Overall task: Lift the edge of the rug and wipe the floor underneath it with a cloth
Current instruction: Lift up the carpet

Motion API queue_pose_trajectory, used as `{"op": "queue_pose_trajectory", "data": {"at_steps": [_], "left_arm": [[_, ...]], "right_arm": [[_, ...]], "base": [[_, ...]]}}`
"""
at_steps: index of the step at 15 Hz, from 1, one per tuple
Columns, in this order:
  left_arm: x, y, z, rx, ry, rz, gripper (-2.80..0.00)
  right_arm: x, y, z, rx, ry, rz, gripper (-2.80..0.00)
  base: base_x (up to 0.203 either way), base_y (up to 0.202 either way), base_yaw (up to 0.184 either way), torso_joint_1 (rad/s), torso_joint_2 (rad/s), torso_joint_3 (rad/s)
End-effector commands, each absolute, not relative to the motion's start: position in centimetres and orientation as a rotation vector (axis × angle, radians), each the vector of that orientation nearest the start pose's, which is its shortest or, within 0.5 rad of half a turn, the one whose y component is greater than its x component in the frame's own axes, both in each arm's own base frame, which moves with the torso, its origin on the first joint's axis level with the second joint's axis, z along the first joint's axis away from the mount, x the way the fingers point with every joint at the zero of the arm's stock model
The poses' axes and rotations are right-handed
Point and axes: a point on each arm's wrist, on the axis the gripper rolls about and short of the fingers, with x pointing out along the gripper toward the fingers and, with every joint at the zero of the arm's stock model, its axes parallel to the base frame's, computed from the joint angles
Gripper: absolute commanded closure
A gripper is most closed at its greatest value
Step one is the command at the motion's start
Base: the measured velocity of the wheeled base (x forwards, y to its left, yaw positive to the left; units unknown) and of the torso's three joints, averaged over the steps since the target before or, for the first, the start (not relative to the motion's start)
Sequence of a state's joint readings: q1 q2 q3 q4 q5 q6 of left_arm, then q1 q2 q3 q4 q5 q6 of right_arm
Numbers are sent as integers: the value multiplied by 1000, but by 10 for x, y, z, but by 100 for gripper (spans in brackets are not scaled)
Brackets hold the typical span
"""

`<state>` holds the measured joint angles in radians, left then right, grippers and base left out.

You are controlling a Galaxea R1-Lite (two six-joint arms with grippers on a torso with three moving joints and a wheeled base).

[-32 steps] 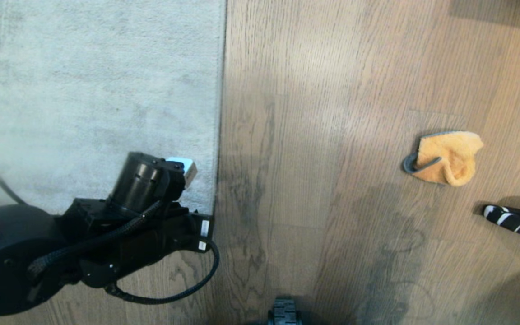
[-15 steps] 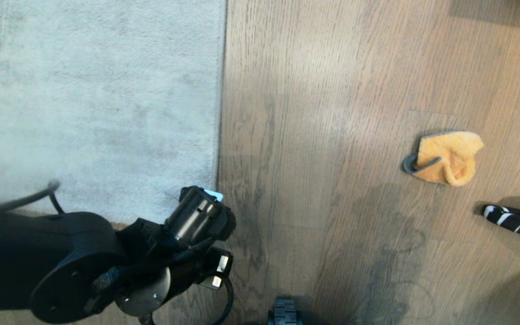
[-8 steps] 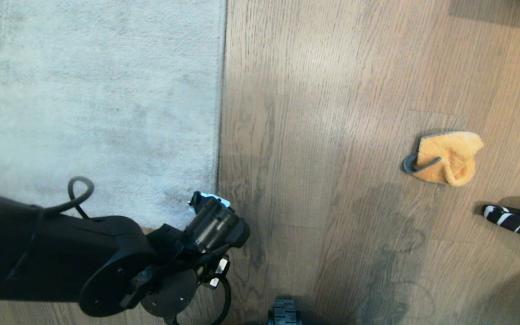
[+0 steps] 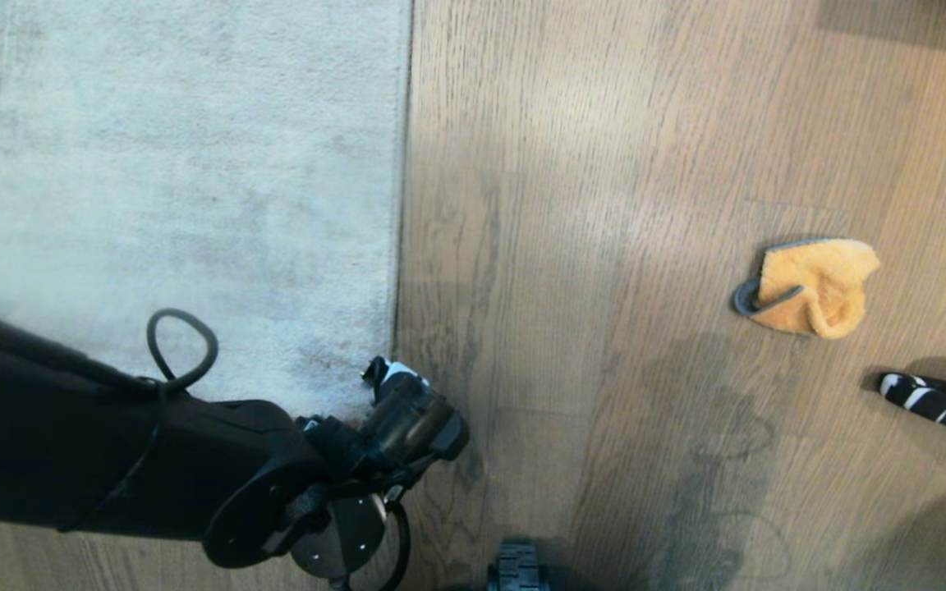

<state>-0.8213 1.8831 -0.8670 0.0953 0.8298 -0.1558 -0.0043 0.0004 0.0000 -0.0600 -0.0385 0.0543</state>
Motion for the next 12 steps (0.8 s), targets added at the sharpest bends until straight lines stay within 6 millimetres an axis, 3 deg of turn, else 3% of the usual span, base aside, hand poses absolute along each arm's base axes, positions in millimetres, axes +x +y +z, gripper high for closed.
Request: {"op": "queue_pose_trajectory", "data": {"at_steps": [1,12], "left_arm": [[218,-202,83,728,736,128,-280],[246,-215,61,792,690,229,-280]], "right_arm": [[-23,-1,82,55,-63,-41,0],[-23,-1,82,55,-61,-42,0]], "base": [[0,0,0,0,0,0],[0,0,0,0,0,0]]}}
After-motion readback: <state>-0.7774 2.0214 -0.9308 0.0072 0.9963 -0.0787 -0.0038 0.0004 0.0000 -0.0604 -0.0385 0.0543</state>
